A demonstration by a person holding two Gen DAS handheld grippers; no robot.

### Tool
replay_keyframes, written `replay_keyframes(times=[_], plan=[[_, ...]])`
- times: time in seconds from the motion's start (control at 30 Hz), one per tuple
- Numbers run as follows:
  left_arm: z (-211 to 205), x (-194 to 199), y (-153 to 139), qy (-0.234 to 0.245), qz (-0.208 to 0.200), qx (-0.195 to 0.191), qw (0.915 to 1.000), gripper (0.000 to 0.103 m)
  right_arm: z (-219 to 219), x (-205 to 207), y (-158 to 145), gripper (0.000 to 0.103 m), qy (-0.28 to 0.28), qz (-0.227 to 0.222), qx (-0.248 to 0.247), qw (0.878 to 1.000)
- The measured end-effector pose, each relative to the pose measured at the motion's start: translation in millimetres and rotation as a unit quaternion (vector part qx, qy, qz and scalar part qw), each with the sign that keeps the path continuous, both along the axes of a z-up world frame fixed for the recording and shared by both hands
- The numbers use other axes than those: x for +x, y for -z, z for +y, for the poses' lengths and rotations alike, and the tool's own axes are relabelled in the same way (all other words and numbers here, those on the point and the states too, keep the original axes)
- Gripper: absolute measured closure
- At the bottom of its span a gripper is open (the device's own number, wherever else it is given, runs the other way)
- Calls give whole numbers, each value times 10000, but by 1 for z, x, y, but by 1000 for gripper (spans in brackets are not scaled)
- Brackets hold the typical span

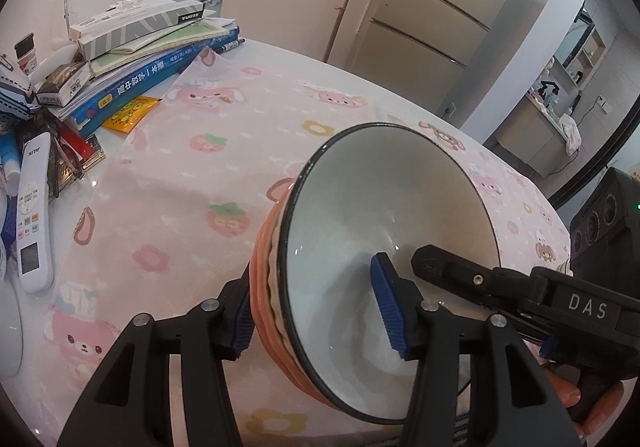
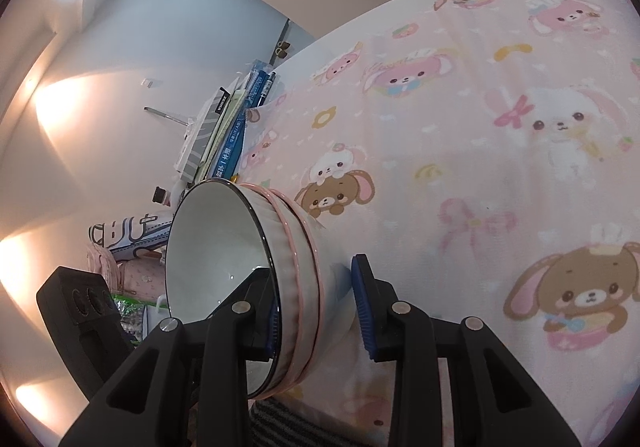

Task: Organize plates and bowls
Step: 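Lift the bowl stack with both grippers and carry it toward the plate stack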

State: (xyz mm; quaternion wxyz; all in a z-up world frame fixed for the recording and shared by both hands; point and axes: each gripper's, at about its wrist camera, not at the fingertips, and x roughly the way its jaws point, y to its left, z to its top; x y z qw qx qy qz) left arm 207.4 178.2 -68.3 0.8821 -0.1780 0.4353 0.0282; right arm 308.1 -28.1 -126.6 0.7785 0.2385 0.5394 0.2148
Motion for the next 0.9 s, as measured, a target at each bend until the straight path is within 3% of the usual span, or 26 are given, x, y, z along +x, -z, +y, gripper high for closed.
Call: replay_keyframes(times=[0.17,0.47,0.9], plan=[[-12,-3,-14,132,-73,87,9998,48,-13,-5,-8,70,128,170,244,9995],[-46,-5,-42,300,-209,162,9992,47,-41,-27,-42,70,408,39,303,9987],[-144,-1,-77,1068,-474,452,9921,47,-139,-69,-84,69,1082,-82,630,9921]])
